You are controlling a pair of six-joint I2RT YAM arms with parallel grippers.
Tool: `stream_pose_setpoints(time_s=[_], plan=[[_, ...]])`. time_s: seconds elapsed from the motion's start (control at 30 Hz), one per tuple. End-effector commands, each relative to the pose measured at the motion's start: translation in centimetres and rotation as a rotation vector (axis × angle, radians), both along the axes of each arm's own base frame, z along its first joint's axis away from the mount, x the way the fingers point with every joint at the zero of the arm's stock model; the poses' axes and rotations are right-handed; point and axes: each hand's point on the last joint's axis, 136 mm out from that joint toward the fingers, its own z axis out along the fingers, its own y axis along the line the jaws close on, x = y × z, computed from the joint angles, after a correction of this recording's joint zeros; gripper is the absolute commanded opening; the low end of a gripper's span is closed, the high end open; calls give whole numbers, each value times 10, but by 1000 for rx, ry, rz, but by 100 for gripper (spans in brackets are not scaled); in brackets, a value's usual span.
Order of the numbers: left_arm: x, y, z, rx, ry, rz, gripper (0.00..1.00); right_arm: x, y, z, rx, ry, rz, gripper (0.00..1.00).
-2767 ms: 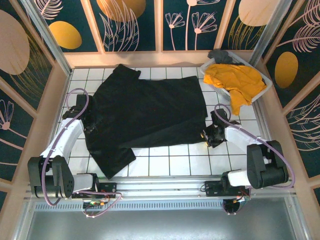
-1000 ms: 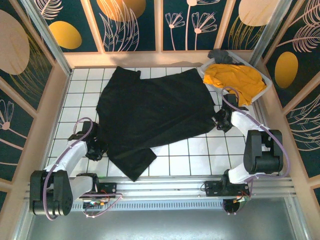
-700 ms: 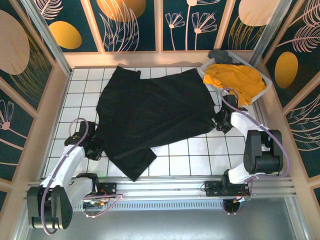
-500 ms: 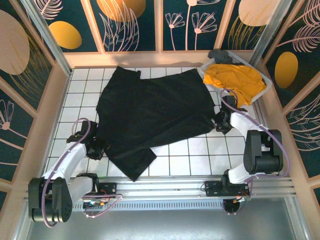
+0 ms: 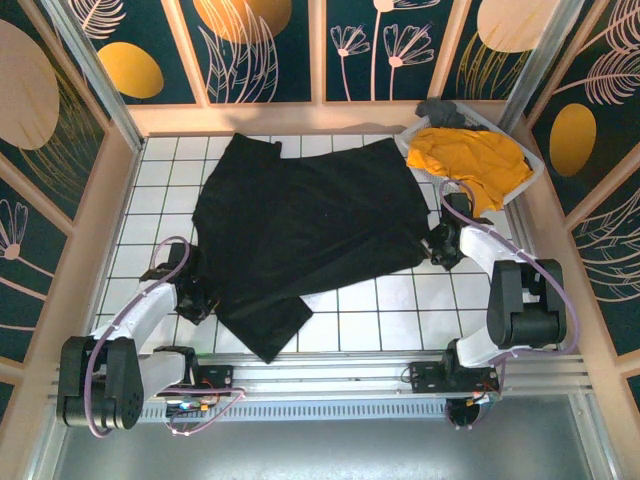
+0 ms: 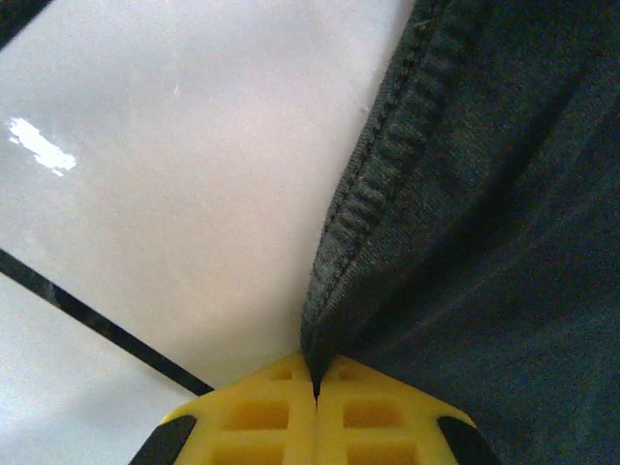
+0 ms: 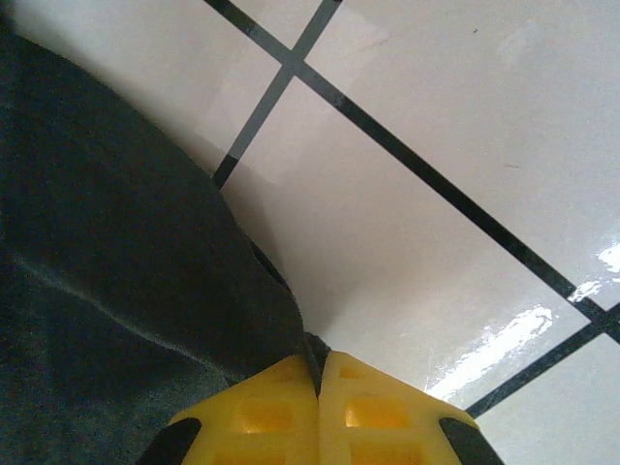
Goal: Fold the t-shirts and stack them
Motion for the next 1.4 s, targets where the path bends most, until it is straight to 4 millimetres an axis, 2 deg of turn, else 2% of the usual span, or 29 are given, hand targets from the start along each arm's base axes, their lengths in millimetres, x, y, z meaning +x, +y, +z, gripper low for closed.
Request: stream_pose_setpoints(time_s=[0.0,0.07,0.13,0.23,0.27,0.3,0.37,0.4,0.47,0.5,0.57,0.63,0.77,0.83,0.9,0.93,1.0,1.13,1.23,1.3,1.37], plan=[[32,-15,7,-62,-92,-52,0,7,8,15,11,-57,34,0],[65,-15,42,-59,-195,-38,0,26,11,39,5,-125,66,0],[106,-16,91,-75,-314,-16,0,51,14,75,-2,-218,91,0],[171,-12,185,-101,-509,18,0,99,12,157,-24,-399,110,0],[190,-6,222,-105,-583,41,0,115,10,190,-26,-472,111,0],[205,0,254,-108,-651,66,0,127,8,220,-28,-546,111,0],[225,22,328,-91,-804,141,0,144,3,298,-37,-747,103,0],[228,33,365,-70,-882,176,0,146,1,331,-51,-839,98,0],[221,57,432,1,-1022,267,0,133,-7,399,-94,-1040,64,0],[214,65,457,33,-1081,299,0,124,-11,420,-113,-1105,42,0],[194,79,495,90,-1173,361,0,103,-19,448,-141,-1186,8,0],[175,87,518,142,-1234,395,0,87,-19,457,-156,-1194,10,0],[136,99,545,211,-1317,457,0,44,-23,471,-179,-1228,-10,0],[123,101,559,230,-1364,466,0,24,-28,481,-204,-1253,-30,0],[119,103,563,246,-1374,472,0,16,-29,488,-210,-1272,-26,0],[125,103,557,245,-1355,470,0,19,-27,486,-206,-1269,-14,0],[146,97,541,208,-1304,436,0,36,-22,472,-179,-1230,5,0],[207,91,484,160,-1113,360,0,101,-5,420,-24,-1081,71,0],[249,93,458,124,-1044,291,0,150,6,377,118,-930,109,0],[265,99,452,111,-1019,278,0,174,12,367,172,-885,130,0],[277,105,462,99,-1044,261,0,192,15,370,189,-895,145,0]])
